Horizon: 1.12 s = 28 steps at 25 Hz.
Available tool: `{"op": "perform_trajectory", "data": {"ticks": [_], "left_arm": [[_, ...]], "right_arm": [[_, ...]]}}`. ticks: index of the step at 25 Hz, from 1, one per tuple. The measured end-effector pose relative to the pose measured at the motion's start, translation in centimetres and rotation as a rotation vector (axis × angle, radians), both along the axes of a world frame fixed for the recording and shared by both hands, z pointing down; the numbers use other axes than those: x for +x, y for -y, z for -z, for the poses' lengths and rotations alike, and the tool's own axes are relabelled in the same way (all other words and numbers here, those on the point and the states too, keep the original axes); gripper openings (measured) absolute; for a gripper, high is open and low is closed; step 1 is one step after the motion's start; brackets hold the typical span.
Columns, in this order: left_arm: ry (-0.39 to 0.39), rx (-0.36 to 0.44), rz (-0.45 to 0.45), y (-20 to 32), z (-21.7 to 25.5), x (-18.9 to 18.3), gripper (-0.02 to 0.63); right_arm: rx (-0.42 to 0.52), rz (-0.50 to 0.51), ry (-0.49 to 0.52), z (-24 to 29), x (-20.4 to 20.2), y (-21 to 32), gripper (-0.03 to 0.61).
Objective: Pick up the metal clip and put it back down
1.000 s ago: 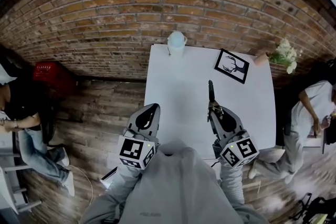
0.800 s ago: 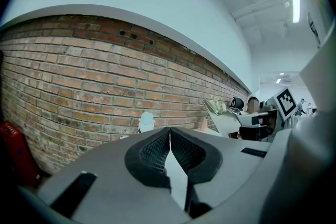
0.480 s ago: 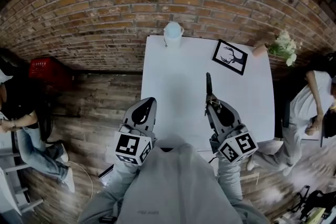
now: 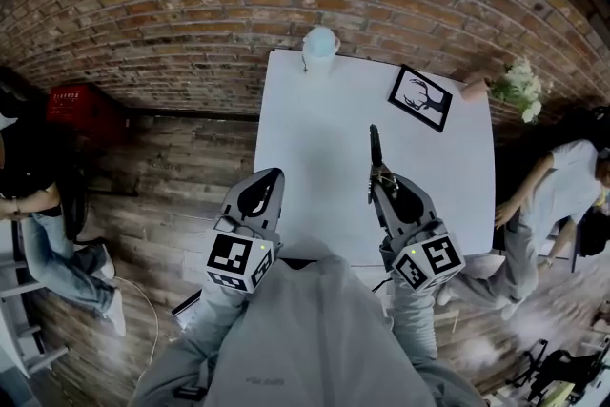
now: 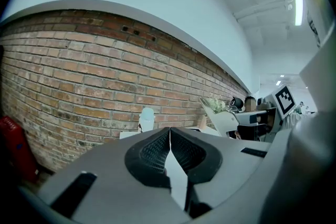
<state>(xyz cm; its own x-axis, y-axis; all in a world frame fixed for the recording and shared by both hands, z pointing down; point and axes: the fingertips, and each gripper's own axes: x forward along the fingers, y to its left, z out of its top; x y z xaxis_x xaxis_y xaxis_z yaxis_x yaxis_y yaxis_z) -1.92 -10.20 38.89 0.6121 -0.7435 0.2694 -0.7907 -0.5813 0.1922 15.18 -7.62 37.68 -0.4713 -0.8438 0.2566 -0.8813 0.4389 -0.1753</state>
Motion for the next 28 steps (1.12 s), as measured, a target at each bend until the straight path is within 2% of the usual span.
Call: {"op": "perform_trajectory", "data": {"ticks": [7,18,28], "left_arm": [[0.003,-0.041,0.012,0.0,-1.4,-0.5,0.028],[-0.006,-0.088,0.038,0.5,-3.6,-2.1,0.028],[-0.004,-0.119,0.027,0.4,-5.1,-2.6,0.028]], "right_arm": [[-0.052,0.097,-0.093,-2.4,-2.1,1.4,0.101],[-0.108,0.260,-0.341,-8.0,-6.7,3.4,0.101],[-0.088,0.399,-0.653,-15.0,-10.4,3.9,0.101]]}}
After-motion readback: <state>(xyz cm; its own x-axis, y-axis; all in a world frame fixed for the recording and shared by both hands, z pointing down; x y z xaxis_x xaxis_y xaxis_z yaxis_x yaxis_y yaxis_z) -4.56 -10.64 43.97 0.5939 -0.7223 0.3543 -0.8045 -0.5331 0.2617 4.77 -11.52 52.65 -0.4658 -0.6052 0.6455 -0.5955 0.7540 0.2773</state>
